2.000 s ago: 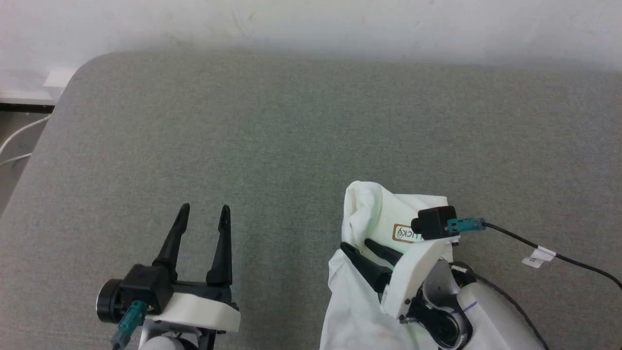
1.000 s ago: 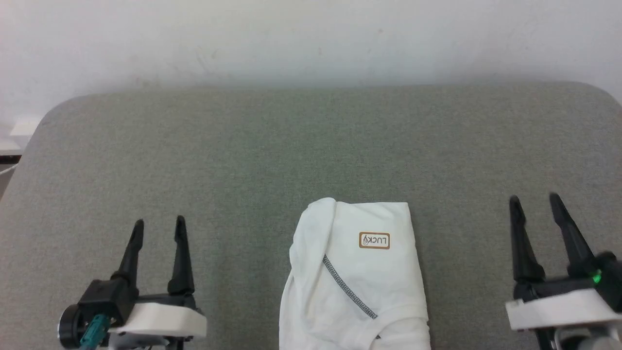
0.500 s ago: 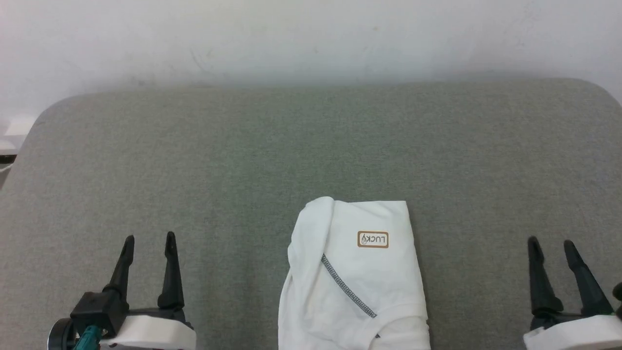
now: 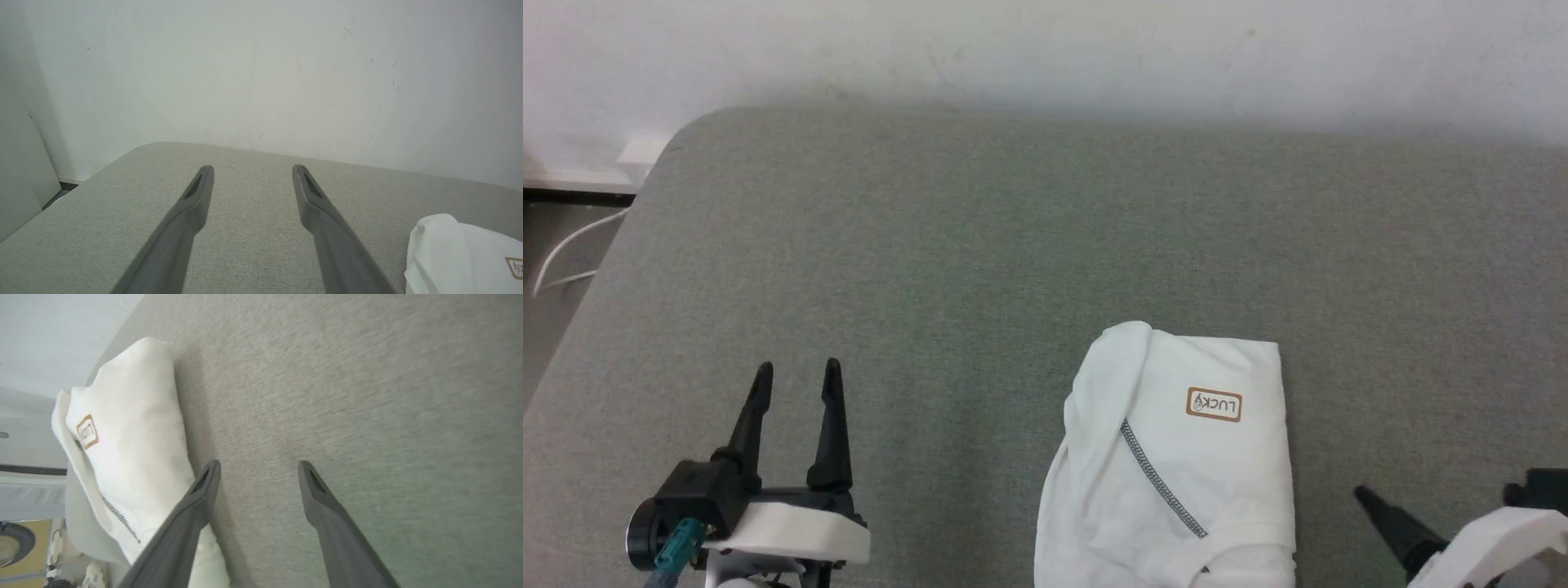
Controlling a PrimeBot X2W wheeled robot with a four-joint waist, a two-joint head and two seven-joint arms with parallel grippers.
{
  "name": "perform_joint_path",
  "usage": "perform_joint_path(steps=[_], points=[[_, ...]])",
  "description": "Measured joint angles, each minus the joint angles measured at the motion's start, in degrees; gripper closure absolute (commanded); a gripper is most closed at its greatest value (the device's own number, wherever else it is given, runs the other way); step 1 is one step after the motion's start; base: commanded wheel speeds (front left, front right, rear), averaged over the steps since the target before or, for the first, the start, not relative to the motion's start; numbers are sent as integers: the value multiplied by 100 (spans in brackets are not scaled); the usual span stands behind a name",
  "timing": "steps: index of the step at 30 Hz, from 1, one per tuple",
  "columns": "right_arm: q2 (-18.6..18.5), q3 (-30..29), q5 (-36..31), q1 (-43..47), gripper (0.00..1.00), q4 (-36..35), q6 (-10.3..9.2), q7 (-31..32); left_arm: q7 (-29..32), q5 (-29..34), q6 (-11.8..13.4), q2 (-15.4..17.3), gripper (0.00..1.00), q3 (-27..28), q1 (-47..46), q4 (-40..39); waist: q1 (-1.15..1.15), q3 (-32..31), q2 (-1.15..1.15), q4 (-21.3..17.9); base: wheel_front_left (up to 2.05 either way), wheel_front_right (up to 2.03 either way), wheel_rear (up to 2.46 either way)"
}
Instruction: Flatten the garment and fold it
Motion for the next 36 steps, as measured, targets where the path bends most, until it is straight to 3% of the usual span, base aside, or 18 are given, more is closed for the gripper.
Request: perform_joint_path(steps=[3,8,13,14,15,16,26,31,36], points=[[186,202,705,-143,0,62,0,531,0,-16,-7,-9,0,-48,-14,9,-1,49,0,146,0,0,0],[332,490,1608,-377,0,137,0,902,0,-51,-7,-12,0,-104,-118,18,-1,160,0,313,0,0,0],[296,934,1739,-725,0,653,2,903,0,-100,-4,-14,0,-161,-205,-13,0,335,0,360,0,0,0],[278,1010,1740,-793,55,739,9,903,0,-100,-3,-15,0,-177,-208,-11,0,364,0,358,0,0,0],[267,1067,1753,-856,82,803,10,901,0,-100,-3,-16,0,-190,-210,-11,0,387,0,356,0,0,0],[245,1124,1798,-914,100,856,10,901,0,-100,-2,-18,0,-199,-215,-11,0,409,0,353,0,0,0],[-120,1848,1588,-1088,100,926,7,403,0,-115,58,-21,0,-234,-223,21,0,331,0,227,0,0,0],[-526,2074,566,-1287,100,968,7,8,0,-121,83,-21,0,-242,-196,7,0,151,0,88,0,0,0],[-773,2172,-631,-1566,100,1104,8,112,0,-213,164,-22,0,-304,-113,-82,-1,8,0,-173,0,0,0]])
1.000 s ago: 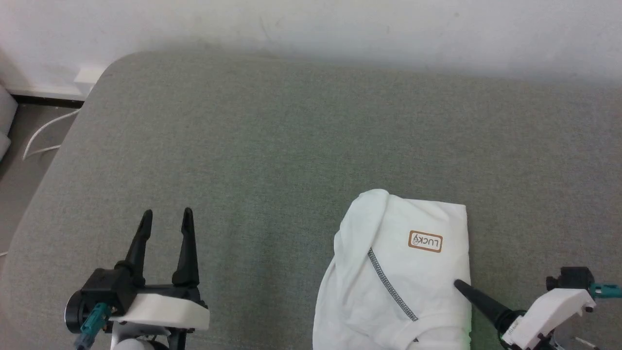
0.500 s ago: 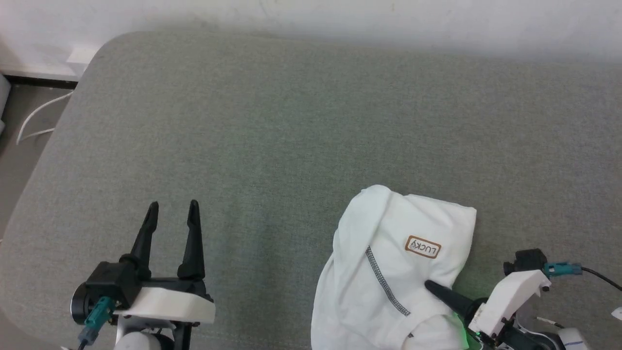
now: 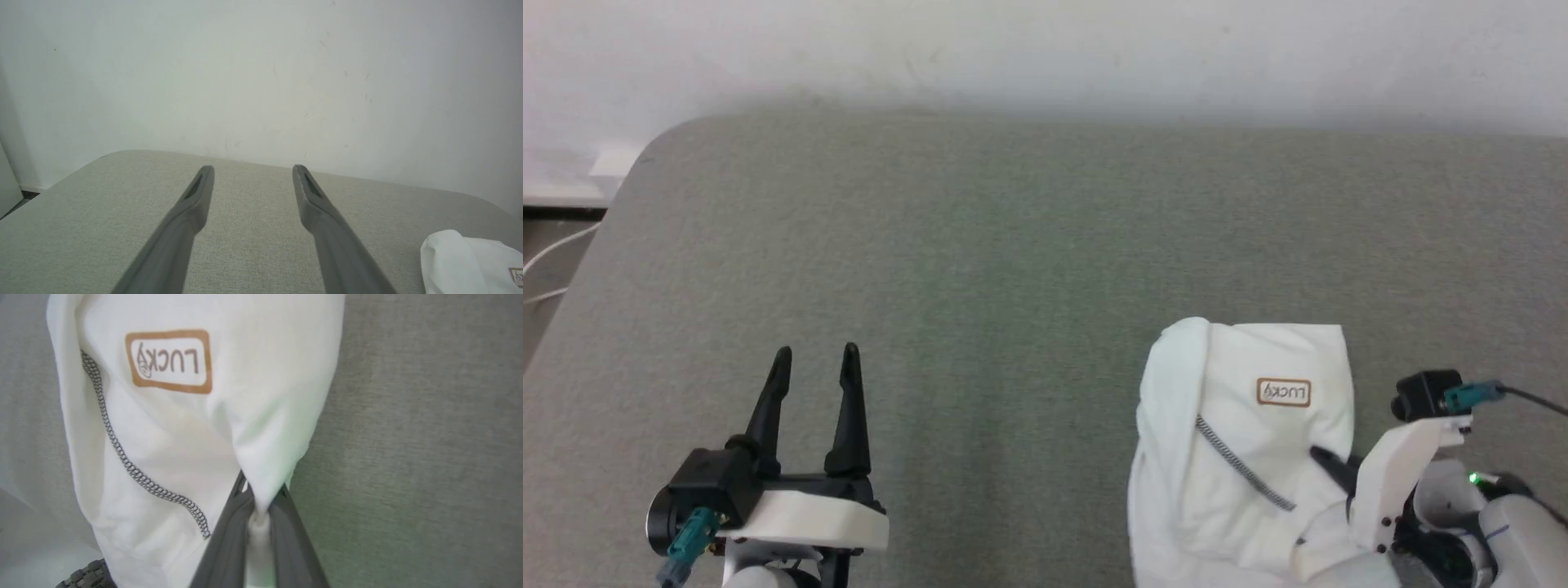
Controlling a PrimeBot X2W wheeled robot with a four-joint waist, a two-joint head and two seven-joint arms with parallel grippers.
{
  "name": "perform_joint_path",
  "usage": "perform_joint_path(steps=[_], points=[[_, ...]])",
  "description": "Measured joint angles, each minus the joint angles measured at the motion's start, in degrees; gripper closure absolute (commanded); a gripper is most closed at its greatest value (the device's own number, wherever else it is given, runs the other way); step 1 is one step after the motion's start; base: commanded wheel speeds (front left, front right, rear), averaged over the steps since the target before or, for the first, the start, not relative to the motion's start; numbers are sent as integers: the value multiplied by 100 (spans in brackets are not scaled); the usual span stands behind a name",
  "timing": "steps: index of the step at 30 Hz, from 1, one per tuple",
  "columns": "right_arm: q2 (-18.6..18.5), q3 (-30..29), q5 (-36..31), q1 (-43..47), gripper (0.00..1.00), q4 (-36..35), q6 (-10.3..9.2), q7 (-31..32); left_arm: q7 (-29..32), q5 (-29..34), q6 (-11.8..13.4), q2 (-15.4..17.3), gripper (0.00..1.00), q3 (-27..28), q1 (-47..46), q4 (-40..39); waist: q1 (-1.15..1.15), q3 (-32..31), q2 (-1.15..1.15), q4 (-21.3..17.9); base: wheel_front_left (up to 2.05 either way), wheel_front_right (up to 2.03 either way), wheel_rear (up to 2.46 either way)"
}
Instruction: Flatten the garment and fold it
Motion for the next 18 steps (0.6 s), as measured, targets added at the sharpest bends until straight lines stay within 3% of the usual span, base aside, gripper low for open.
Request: perform_joint_path(steps=[8,18], points=[[-158,-7,-1346,-706,100,70,0,428,0,-137,100,-2,0,-190,-36,-241,0,1,0,-663,0,0,0],[-635,-59,-2132,-1660,100,446,0,186,0,101,-38,-7,0,-294,-670,-465,0,627,0,-1618,0,0,0]])
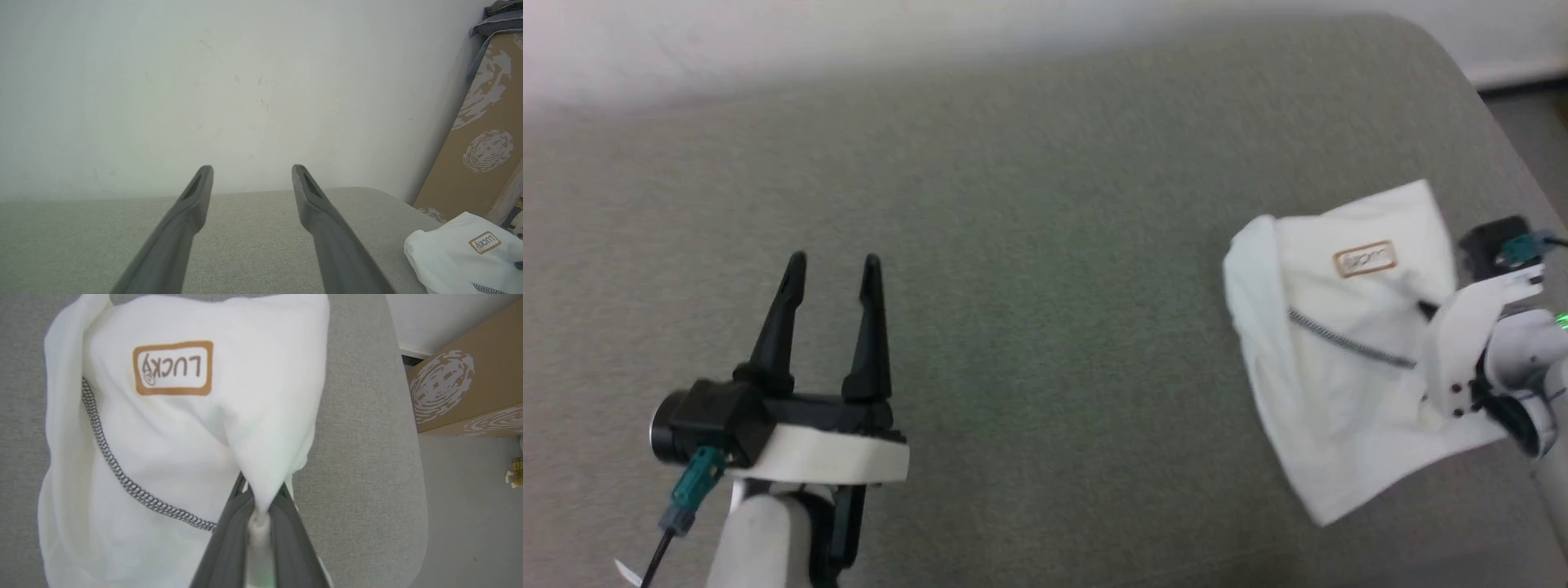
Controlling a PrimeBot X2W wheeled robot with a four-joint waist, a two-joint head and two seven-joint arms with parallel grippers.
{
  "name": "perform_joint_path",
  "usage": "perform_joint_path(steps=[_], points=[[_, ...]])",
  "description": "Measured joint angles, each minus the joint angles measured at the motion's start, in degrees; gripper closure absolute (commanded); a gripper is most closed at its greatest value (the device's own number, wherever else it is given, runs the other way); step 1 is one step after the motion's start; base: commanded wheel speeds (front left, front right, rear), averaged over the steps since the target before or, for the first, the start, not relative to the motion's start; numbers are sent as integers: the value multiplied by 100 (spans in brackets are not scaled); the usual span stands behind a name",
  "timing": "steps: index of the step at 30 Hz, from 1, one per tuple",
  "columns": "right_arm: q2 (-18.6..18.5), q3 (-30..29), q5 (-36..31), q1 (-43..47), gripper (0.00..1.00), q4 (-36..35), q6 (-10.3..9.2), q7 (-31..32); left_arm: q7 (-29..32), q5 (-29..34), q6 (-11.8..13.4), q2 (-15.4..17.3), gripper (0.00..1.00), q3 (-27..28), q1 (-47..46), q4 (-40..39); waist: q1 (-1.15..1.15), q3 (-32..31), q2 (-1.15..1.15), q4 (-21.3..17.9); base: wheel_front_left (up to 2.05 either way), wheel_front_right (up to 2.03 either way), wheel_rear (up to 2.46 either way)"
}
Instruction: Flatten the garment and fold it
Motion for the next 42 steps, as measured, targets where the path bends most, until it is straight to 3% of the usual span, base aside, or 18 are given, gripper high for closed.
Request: perform_joint_path(steps=[7,15,16,17,18,26,35,42], points=[[-308,-379,-499,-636,100,661,1,-799,0,243,-191,32,0,-242,-606,-30,2,803,0,-393,0,0,0],[-382,-1395,-1310,-1228,100,1473,1,-1961,0,325,-274,92,0,-504,-1142,-109,2,1700,0,-575,0,0,0],[-355,-1508,-1432,-1281,94,1574,1,-2072,0,324,-275,98,0,-509,-1184,-115,2,1794,0,-579,0,0,0],[-313,-1583,-1530,-1323,59,1669,0,-2171,0,324,-275,100,0,-510,-1210,-118,2,1883,0,-581,0,0,0],[-272,-1644,-1637,-1341,0,1746,0,-2304,0,324,-275,99,0,-517,-1221,-118,2,1961,0,-578,0,0,0],[-66,-2294,-2392,-1353,0,2260,1,-3169,0,319,-277,96,0,-327,-1207,-63,1,2110,0,-457,0,0,0],[-100,-2970,-2914,-449,0,2451,1,-3830,0,267,-213,44,0,7,-435,205,-1,1392,0,-348,0,0,0],[598,-3036,-2920,584,0,1605,0,-4105,0,231,-7,14,0,155,148,326,-2,613,0,-229,0,0,0]])
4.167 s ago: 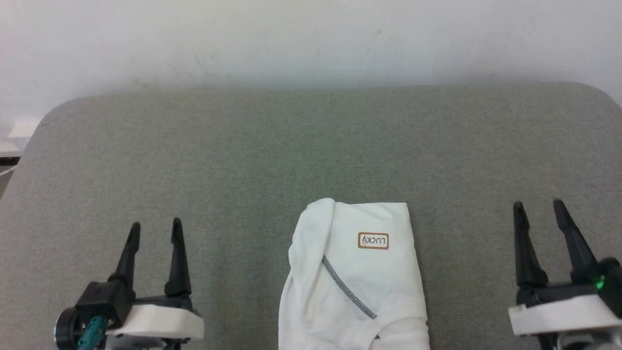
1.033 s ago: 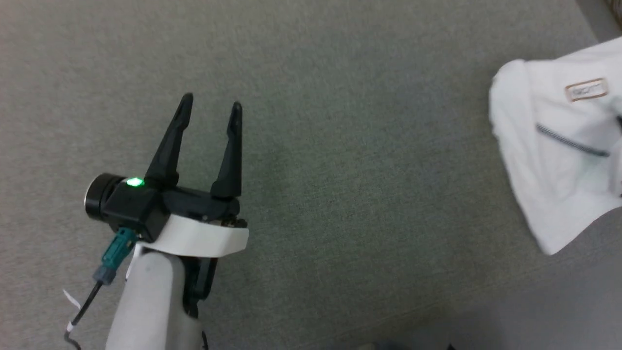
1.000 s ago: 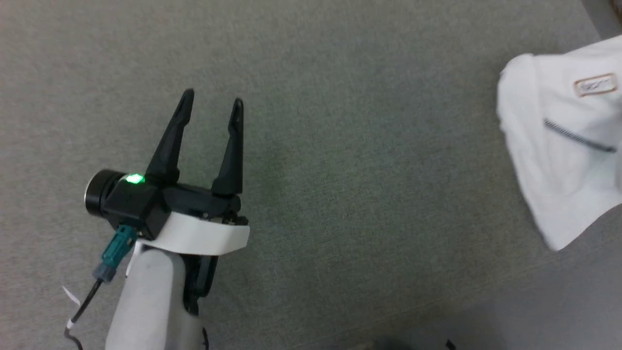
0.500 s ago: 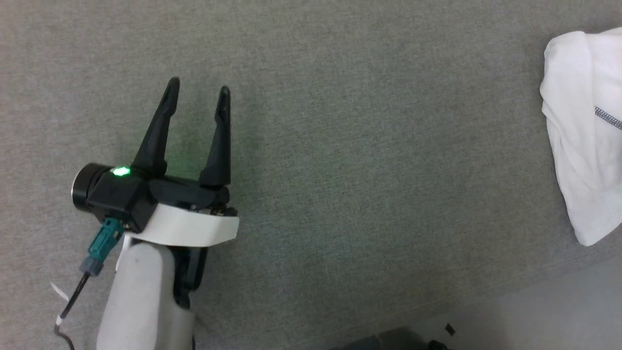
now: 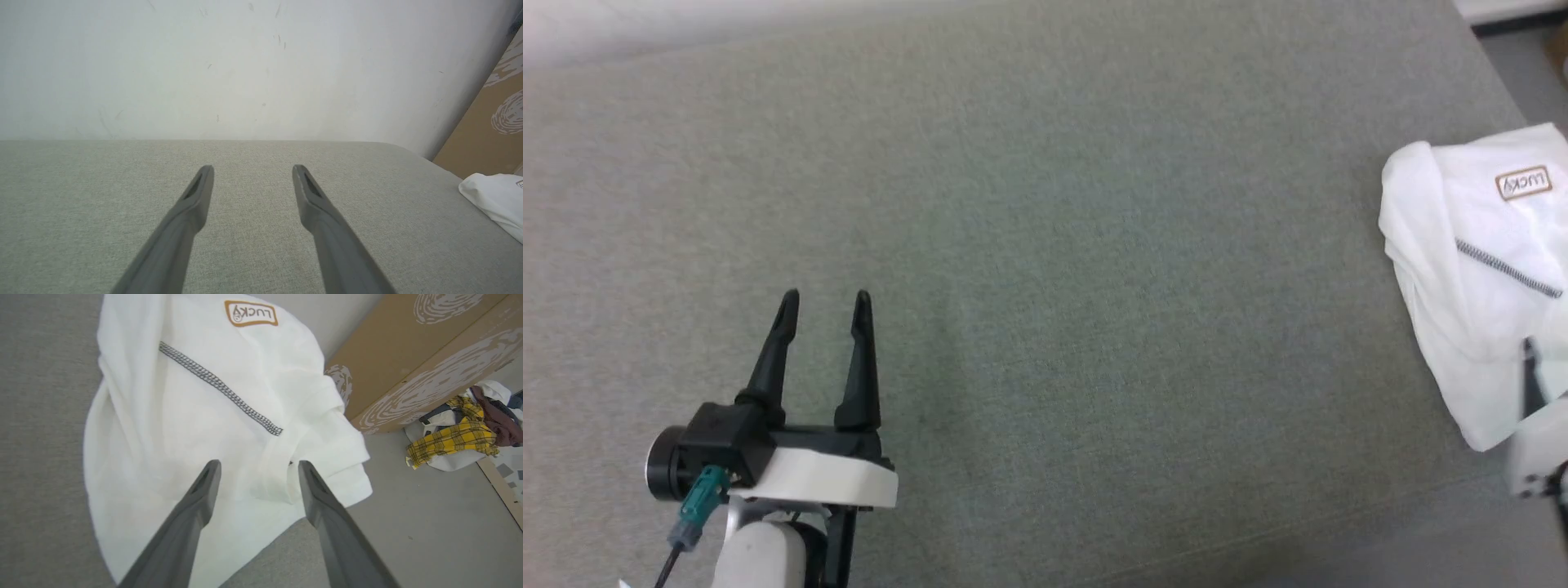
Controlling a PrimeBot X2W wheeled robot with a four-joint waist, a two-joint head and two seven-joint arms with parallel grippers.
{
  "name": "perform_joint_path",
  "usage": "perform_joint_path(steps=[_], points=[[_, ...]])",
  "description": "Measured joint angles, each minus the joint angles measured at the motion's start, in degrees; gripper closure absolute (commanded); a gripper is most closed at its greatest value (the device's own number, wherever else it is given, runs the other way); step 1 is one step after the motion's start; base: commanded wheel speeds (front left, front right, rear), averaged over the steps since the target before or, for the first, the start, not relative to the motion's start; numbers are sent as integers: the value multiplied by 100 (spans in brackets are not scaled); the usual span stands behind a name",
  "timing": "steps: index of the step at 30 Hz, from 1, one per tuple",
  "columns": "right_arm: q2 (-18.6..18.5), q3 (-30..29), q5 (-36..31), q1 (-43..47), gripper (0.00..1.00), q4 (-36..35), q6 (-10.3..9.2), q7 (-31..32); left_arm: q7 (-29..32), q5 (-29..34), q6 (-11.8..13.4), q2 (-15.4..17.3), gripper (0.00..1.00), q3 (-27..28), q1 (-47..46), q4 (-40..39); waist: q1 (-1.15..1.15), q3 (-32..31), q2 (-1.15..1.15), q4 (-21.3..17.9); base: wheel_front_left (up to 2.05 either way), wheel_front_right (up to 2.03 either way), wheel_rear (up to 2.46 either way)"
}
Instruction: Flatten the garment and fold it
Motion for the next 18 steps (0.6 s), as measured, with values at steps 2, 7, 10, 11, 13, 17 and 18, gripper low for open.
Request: perform_joint_path(steps=[2,7,10,11,13,17,18], points=[[320,85,71,335,0,-390,0,-36,0,-5,42,-7,0,22,84,24,0,-190,0,64,0,0,0],[945,525,479,915,0,-1336,0,-60,0,-9,107,-13,0,130,204,60,0,-519,0,326,0,0,0],[1145,923,833,1067,0,-1895,0,-91,0,-15,194,-12,0,188,259,89,1,-655,0,517,0,0,0],[1202,1056,933,1113,0,-2103,0,-97,0,-14,196,-11,0,202,261,100,1,-697,0,581,0,0,0],[1276,1285,1173,1215,0,-2533,0,-102,0,-10,196,-14,0,241,265,132,2,-783,0,698,0,0,0],[1384,1650,1624,1489,0,-3345,0,-132,0,12,188,-12,0,378,375,227,2,-999,0,859,0,0,0],[1402,1723,1708,1572,0,-3505,0,-134,0,43,187,-10,0,399,418,247,2,-1056,0,887,0,0,0]])
